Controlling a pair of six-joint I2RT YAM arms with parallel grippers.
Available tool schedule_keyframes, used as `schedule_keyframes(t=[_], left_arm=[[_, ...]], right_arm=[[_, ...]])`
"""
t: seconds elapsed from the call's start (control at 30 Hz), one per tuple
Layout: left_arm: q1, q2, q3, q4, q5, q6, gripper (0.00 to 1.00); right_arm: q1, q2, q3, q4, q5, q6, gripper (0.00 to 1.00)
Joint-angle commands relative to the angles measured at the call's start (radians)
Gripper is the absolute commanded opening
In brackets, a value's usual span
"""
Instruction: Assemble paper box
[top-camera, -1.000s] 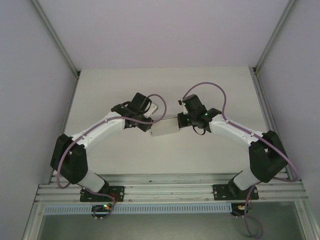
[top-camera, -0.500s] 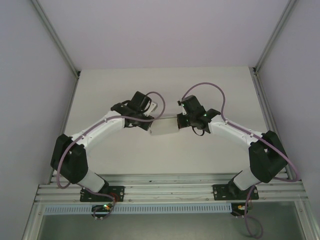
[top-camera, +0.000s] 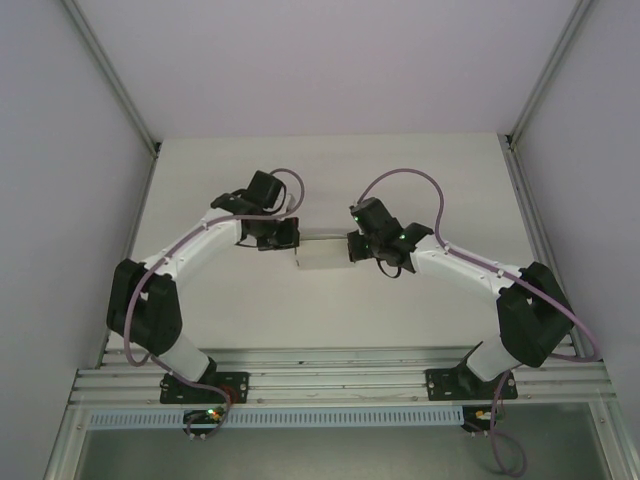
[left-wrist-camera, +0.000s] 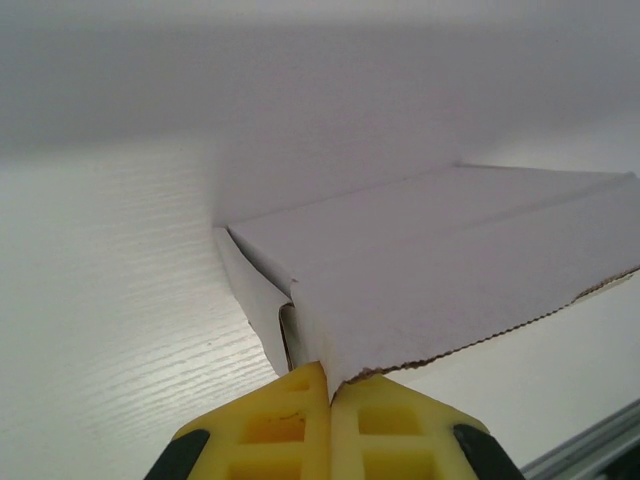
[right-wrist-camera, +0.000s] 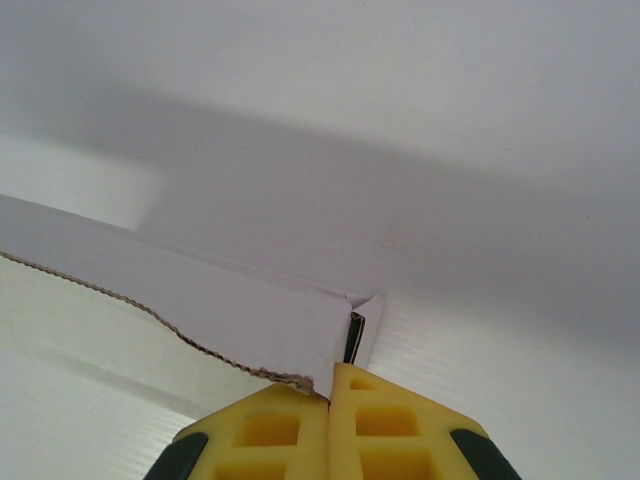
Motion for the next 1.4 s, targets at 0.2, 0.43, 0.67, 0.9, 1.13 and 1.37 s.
schedule_keyframes(t=[0.2, 0.43, 0.67, 0.9, 1.13, 1.37], left_arm=[[-0.060, 0.011, -0.012, -0.078, -0.192, 0.057, 0.00], [-0.097, 0.000, -0.070, -0.030, -0.278, 0.080, 0.00], [-0.130, -0.031, -0.204, 0.102, -0.259, 0.043, 0.00], [-0.144, -0.066, -0.277, 0.164, -0.264, 0.018, 0.00], [-0.146, -0.072, -0.248, 0.157, -0.287, 0.029, 0.00], [-0.152, -0.072, -0.225, 0.145, -0.299, 0.057, 0.00]], right_arm=[[0.011, -0.020, -0.040, -0.065, 0.010, 0.004, 0.00], [0.011, -0.018, -0.064, -0.024, -0.002, -0.010, 0.00], [0.026, -0.041, -0.159, 0.083, -0.019, -0.034, 0.00], [0.039, -0.041, -0.206, 0.123, -0.026, -0.028, 0.03], [0.039, -0.111, -0.146, 0.121, -0.057, -0.017, 0.26], [0.018, -0.182, -0.102, 0.118, -0.069, 0.020, 0.73]])
